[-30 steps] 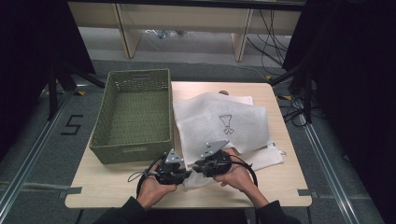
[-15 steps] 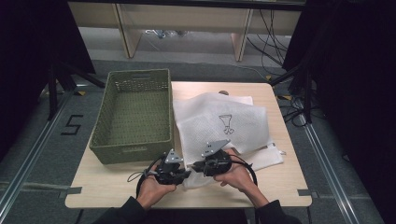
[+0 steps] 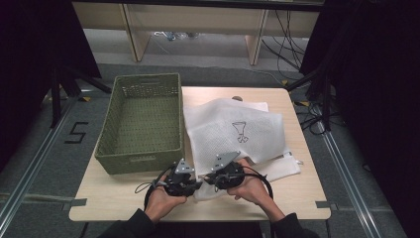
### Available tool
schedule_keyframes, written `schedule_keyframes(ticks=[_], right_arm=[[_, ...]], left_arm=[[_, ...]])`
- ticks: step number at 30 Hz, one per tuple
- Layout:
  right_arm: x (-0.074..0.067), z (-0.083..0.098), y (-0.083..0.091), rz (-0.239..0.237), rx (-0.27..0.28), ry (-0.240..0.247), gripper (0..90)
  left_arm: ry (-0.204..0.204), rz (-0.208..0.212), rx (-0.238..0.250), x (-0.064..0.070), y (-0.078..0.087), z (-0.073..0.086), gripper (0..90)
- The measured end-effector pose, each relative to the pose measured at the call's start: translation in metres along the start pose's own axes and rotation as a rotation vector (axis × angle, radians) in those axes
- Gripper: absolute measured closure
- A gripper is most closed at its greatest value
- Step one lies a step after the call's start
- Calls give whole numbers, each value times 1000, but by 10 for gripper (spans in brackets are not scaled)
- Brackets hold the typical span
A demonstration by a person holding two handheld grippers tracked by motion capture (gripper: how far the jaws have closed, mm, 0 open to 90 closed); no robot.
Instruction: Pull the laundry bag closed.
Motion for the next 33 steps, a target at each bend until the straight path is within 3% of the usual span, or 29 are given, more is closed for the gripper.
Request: schedule_keyframes(ticks=[3,6,10,22,27,28,30,33], right_arm=[[1,0,-2,10,-1,-1,810],[0,-1,-3,15,7,-20,817],[2,-3,-2,24,1,30,819],[1,-5,-2,28,16,6,818],[1,-6,-2,21,20,23,821],[1,-6,-2,35,21,12,821],[1,-7,-2,31,20,25,821],[1,-6,-2,33,18,25,822]], left_arm=[[-24,-9,-16,-2,1,1,813],[-20,-7,-15,-1,1,1,814],[-12,-17,-18,-2,0,2,814],[-8,-23,-25,-1,-1,3,807],[-6,-6,-25,-1,-1,3,797],[-14,-2,-27,-2,0,2,781],[15,17,-21,-2,0,1,743],[4,25,-35,-3,1,1,709]])
Point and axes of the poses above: each handheld gripper's, and its own axes: y roughly backward along the jaws, z roughly out of its underside, x roughly to its right, the point moved 7 cm from there along -y, roughly forward along the jaws, and after that the axes turned 3 degrees about x, right-handed, at the moved point
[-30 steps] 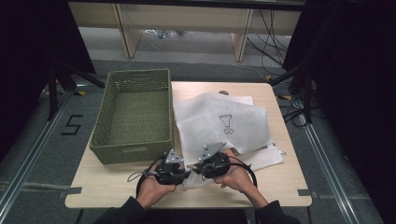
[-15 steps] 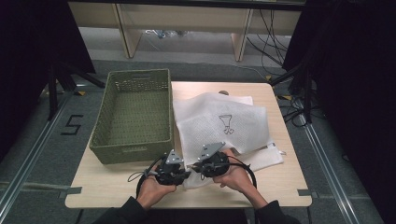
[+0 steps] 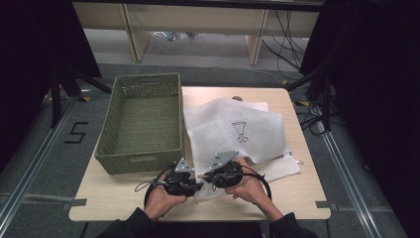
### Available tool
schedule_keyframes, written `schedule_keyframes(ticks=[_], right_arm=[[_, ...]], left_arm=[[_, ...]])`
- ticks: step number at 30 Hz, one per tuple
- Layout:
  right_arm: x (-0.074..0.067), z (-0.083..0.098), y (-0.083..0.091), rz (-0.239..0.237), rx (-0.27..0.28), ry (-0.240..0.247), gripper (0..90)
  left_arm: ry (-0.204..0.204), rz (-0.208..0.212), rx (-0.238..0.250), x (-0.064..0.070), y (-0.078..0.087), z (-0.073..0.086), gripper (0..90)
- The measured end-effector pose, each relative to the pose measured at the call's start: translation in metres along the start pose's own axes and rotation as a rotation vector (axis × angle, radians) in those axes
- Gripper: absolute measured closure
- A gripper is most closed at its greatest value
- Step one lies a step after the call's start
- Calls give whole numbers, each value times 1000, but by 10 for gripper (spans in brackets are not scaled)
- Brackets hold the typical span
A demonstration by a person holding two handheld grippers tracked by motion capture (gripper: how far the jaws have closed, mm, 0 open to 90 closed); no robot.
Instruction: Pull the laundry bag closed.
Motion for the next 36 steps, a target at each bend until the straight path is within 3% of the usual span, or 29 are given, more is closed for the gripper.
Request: schedule_keyframes(ticks=[2,6,8,12,14,19,21,30,31,36], right_arm=[[-1,0,0,-4,-3,-9,822],[0,1,0,-6,-4,-8,822],[-1,1,0,-8,-6,-12,822],[-1,1,0,-10,-6,-3,822],[-1,1,0,-10,-6,-2,823],[-1,1,0,-5,-5,0,823],[-1,1,0,7,-2,4,823],[-1,2,1,8,-1,1,824],[-1,2,2,9,5,2,824],[1,3,2,15,7,18,824]], left_arm=[[29,12,5,-1,1,-2,650],[20,19,1,-4,6,-4,664],[64,36,12,-3,4,-5,683],[90,47,32,-8,5,-8,698],[72,57,21,-10,7,-9,715],[107,49,51,-9,5,-9,821],[99,50,48,-10,6,-9,825],[133,54,78,-10,9,-10,834],[96,41,67,-12,10,-10,834],[111,44,85,-10,10,-11,835]])
Point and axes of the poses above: each handheld gripper's, and its own axes: y roughly backward along the jaws, z roughly out of its underside, x roughly to its right, the point moved 7 cm from there along -y, roughly forward along the jaws, and after that the axes turned 3 degrees about x, right-handed, at the moved point
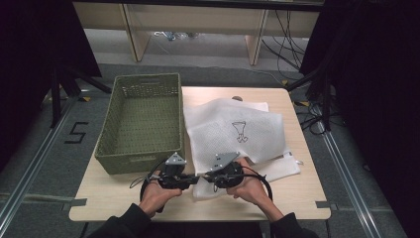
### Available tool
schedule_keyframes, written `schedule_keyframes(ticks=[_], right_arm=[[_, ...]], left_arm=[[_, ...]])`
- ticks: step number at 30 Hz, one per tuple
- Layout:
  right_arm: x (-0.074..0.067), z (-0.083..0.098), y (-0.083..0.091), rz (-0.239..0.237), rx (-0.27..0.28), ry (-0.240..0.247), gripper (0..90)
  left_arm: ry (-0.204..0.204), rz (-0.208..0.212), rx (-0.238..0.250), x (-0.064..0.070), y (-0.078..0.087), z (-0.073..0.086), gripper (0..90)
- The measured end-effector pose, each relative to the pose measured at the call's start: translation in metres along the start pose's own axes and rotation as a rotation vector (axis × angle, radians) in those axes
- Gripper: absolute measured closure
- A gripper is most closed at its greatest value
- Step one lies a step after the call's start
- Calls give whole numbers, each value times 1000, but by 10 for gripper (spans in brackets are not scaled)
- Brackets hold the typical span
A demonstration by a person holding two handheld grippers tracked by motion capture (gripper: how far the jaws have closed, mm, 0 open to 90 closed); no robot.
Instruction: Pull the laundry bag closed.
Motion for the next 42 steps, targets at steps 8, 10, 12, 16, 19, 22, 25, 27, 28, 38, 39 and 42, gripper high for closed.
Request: schedule_keyframes(ticks=[8,10,12,16,19,22,25,27,28,38,39,42], right_arm=[[1,2,2,1,4,-7,824],[1,2,2,0,4,-11,824],[3,3,2,6,-1,-12,824],[6,7,5,19,10,-22,824],[8,12,10,26,-2,-32,824],[10,16,12,26,-6,-34,824],[10,18,13,32,-19,-29,824],[10,19,13,42,-20,-32,824],[10,19,13,38,-19,-30,824],[20,30,15,54,-34,-68,824],[21,30,16,54,-37,-67,824],[22,32,17,60,-43,-75,824]], left_arm=[[-12,-4,5,1,3,-1,834],[-11,-5,2,0,4,-1,834],[1,-7,10,-1,5,-1,835],[9,-10,19,-2,8,-2,835],[-2,0,5,-3,10,-2,834],[10,-3,22,-2,9,-2,834],[14,1,19,-2,9,-2,834],[19,-6,23,-2,10,-2,834],[10,-3,24,-2,11,-2,834],[-23,-20,25,-3,18,-3,836],[-14,-20,31,-2,18,-3,836],[-4,-22,42,-3,18,-3,836]])
Point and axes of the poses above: each handheld gripper's, and its own axes: y roughly backward along the jaws, z roughly out of its underside, x roughly to its right, the point moved 7 cm from there along -y, roughly forward along the jaws, and after that the axes turned 3 degrees about x, right-handed, at the moved point
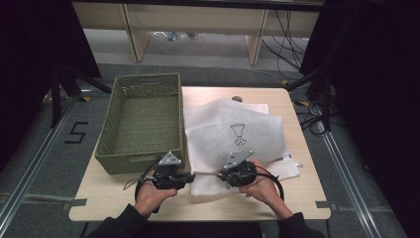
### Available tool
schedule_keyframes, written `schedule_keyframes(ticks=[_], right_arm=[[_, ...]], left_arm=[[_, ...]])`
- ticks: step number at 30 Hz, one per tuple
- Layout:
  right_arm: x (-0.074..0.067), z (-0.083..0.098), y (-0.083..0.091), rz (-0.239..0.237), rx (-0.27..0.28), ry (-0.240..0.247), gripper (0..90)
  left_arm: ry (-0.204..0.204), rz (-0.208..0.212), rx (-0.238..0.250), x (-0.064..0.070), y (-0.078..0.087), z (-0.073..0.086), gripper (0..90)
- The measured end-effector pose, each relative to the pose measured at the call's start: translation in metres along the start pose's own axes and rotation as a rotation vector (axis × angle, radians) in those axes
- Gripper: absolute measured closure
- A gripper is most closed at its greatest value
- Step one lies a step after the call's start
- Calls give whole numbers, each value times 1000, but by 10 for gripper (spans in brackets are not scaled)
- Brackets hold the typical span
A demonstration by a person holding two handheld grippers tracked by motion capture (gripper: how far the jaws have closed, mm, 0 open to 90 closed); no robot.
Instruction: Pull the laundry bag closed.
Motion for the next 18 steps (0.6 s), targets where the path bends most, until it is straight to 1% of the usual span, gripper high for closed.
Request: schedule_keyframes(ticks=[2,3,4,6,7,8,9,10,11,12,13,14,15,16,17,18], right_arm=[[2,2,0,3,-4,-3,824],[3,2,0,-2,1,-2,823],[3,3,0,-5,-6,-12,823],[5,5,1,7,-7,-7,824],[6,6,1,17,-18,-10,824],[7,8,2,7,-25,-9,824],[7,8,2,14,-23,-22,824],[8,9,2,11,-19,-17,823],[9,10,2,15,-29,-23,823],[10,11,2,17,-27,-11,823],[11,11,3,24,-29,-9,823],[11,12,3,19,-29,-12,824],[12,12,4,19,-27,-3,824],[13,12,5,25,-36,1,823],[14,13,5,42,-41,9,824],[13,14,5,31,-43,-10,823]], left_arm=[[1,-3,-1,-1,1,0,836],[4,2,-6,-1,2,0,836],[1,0,-5,-2,2,0,836],[6,-5,-4,-2,2,0,836],[11,-5,-1,-2,2,0,836],[11,-6,1,-2,2,0,836],[10,-6,0,-2,2,0,836],[8,-8,1,-2,3,0,835],[7,-10,2,-2,3,0,836],[6,-11,3,-2,3,0,836],[8,-8,5,-2,3,0,835],[7,-8,4,-2,3,0,835],[8,-10,3,-2,3,0,835],[-9,-17,-11,-5,4,1,835],[-13,-13,-13,-5,5,1,835],[5,-16,1,-4,4,0,836]])
Point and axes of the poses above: each handheld gripper's, and its own axes: y roughly backward along the jaws, z roughly out of its underside, x roughly to its right, the point moved 7 cm from there along -y, roughly forward along the jaws, and after that the axes turned 3 degrees about x, right-handed, at the moved point
